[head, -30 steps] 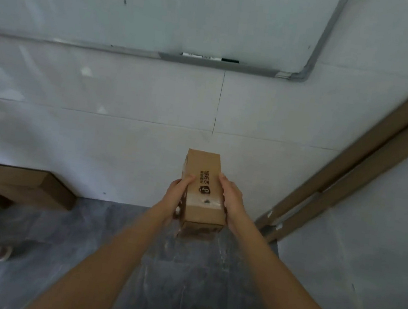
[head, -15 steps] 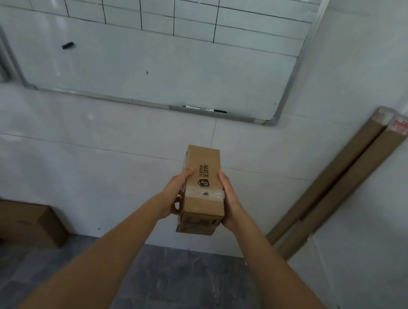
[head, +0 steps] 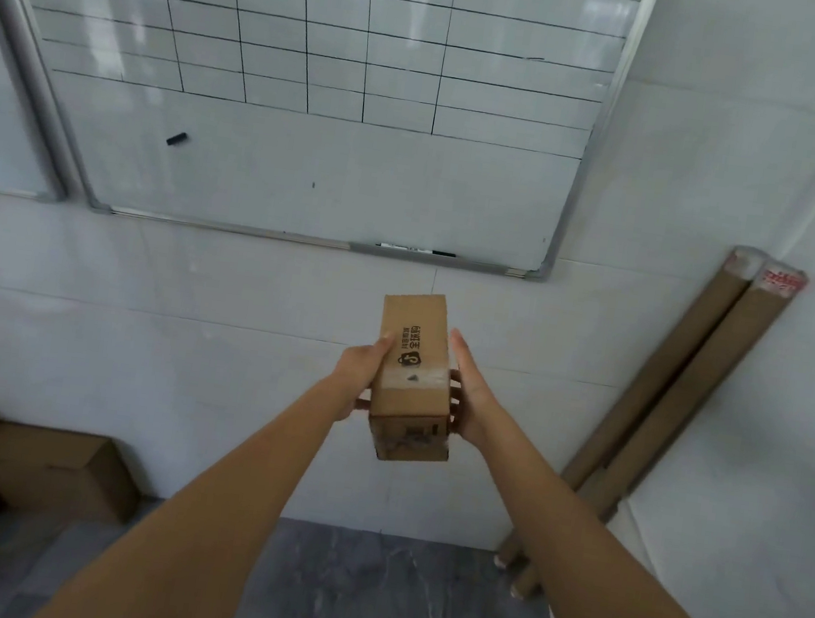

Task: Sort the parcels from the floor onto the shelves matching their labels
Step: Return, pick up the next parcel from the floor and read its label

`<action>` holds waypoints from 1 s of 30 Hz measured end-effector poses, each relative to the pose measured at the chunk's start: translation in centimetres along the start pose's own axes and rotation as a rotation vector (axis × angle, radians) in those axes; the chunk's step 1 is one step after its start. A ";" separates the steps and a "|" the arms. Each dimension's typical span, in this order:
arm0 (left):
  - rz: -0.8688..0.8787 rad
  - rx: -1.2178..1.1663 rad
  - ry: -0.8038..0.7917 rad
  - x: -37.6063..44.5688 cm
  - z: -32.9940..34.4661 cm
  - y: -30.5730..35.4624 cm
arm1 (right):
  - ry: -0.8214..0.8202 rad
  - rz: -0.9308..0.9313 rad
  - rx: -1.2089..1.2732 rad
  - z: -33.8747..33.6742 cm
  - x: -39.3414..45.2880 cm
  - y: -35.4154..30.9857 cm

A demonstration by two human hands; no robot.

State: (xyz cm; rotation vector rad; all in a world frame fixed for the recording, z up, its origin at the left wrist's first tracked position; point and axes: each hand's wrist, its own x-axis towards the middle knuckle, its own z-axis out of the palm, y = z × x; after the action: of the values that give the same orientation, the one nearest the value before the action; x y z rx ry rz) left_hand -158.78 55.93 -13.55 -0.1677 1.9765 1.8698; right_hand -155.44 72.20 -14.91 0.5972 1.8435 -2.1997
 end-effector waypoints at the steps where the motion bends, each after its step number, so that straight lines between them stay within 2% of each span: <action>1: 0.023 0.020 0.041 0.2 -0.2 0.0 | 0.036 0.011 -0.004 0.0 -0.2 0.0; 5: 0.060 0.079 0.150 0.8 -0.8 -0.4 | 0.080 0.025 0.013 0.0 -1.3 -0.7; 9: 0.085 0.084 0.182 0.3 -0.6 -0.1 | 0.099 0.002 0.041 -0.2 -1.6 -1.4; 13: 0.113 0.067 0.116 -0.1 -0.2 0.1 | 0.154 -0.064 -0.008 -0.5 -1.5 -1.5; 16: 0.004 0.104 0.052 -1.0 0.0 0.7 | 0.209 -0.134 -0.085 -0.6 -1.4 -1.6; 18: -0.080 0.094 -0.038 -1.7 0.1 1.0 | 0.221 -0.151 -0.072 -0.4 -1.1 -1.7; 22: -0.042 0.024 -0.084 -2.4 0.0 1.7 | 0.233 -0.125 0.060 -0.1 -1.0 -2.6; 27: -0.035 -0.036 -0.077 -1.8 -0.3 2.6 | 0.180 -0.110 0.085 -0.7 0.0 -3.1; 30: -0.037 -0.067 -0.108 0.1 -0.3 2.1 | -0.020 -0.065 0.082 -0.9 0.5 -2.9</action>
State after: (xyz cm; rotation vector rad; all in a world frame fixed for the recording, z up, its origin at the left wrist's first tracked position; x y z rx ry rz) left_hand -159.73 55.89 -11.60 -0.1193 1.8285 1.8819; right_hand -156.93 73.69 -12.68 0.5352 1.7944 -2.3233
